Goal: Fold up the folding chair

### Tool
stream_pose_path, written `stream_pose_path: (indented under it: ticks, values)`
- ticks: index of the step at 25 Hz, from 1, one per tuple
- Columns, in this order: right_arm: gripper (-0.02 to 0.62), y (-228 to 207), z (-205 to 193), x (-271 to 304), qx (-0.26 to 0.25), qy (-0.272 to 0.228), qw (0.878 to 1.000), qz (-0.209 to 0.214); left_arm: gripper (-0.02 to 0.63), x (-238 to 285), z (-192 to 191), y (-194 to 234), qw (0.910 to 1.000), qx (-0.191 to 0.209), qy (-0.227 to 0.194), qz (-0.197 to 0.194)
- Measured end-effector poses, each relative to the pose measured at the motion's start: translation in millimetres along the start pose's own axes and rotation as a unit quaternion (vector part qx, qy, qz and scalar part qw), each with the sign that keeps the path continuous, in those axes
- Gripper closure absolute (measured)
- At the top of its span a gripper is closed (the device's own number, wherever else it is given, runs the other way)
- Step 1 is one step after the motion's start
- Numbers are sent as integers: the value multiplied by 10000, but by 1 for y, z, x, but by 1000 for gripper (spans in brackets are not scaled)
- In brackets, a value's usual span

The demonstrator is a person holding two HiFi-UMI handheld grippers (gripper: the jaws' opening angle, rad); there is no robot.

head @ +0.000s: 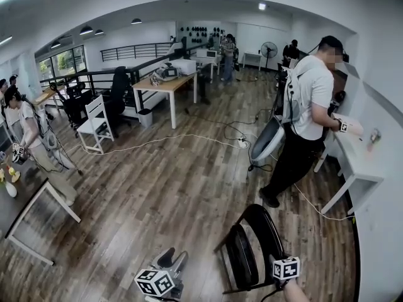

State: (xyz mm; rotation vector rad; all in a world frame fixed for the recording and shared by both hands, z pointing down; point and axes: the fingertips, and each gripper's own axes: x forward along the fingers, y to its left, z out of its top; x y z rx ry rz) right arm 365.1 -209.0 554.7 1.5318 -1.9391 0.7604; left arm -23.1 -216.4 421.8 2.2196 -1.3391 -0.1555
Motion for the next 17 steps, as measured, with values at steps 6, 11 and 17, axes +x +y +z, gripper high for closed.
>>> stream_pose_path:
  ticks: [6, 11, 17]
  values:
    - [508, -6, -4, -2, -87, 28, 9999, -127, 362, -5, -8, -1, 10000, -13, 18, 62]
    - [508, -8, -11, 0, -91, 36, 9998, -191, 365, -12, -16, 2, 9999, -46, 74, 133]
    - [509, -13, 25, 10, -236, -267, 9990, -262, 367, -1, 1, 6, 9997, 80, -201, 86]
